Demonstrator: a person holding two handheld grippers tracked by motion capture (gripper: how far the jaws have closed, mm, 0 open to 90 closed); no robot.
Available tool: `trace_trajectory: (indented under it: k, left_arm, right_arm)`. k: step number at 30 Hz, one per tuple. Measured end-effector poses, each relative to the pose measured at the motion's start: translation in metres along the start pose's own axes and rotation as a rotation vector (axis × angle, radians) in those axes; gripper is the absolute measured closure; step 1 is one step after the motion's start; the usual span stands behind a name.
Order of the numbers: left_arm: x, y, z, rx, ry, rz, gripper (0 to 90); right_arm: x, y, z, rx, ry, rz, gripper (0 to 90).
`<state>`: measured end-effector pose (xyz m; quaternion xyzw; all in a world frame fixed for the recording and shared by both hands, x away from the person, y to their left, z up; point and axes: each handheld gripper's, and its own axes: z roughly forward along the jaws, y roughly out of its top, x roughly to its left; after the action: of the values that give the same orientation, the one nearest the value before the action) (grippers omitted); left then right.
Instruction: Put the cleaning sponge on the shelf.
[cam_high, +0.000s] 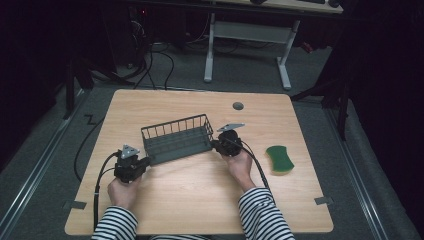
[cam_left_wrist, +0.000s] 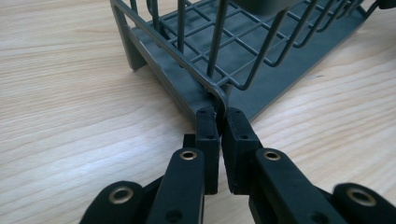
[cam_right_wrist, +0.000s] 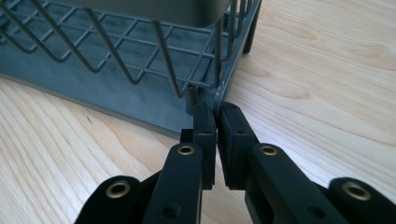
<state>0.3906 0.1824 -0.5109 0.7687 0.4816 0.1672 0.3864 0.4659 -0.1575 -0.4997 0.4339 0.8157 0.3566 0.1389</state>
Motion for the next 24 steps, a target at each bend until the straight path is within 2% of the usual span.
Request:
trace_trajectory:
  k: [2,4,12,15,20,24]
  left_arm:
    - [-0.006,0.002,0.001,-0.006,-0.003,0.025,86.1]
    - [-0.010,0.005,0.001,0.002,-0.021,0.025,86.3]
    - [-0.026,0.013,0.013,0.008,-0.071,0.049,86.4]
    - [-0.036,0.018,0.019,0.018,-0.089,0.075,86.4]
    - [-0.044,0.024,0.026,0.021,-0.116,0.085,86.4]
    - [-0.055,0.026,0.033,0.026,-0.137,0.105,86.2]
  right_arm:
    - [0.001,-0.001,-0.006,0.008,-0.035,-0.036,86.2]
    - [0.000,-0.003,-0.012,0.015,-0.045,-0.042,86.2]
    - [-0.015,-0.019,-0.035,0.028,-0.051,0.006,86.2]
    - [-0.022,-0.025,-0.043,0.044,-0.062,0.027,86.2]
    - [-0.033,-0.032,-0.055,0.046,-0.070,0.063,86.3]
    - [-0.039,-0.040,-0.064,0.063,-0.088,0.064,86.2]
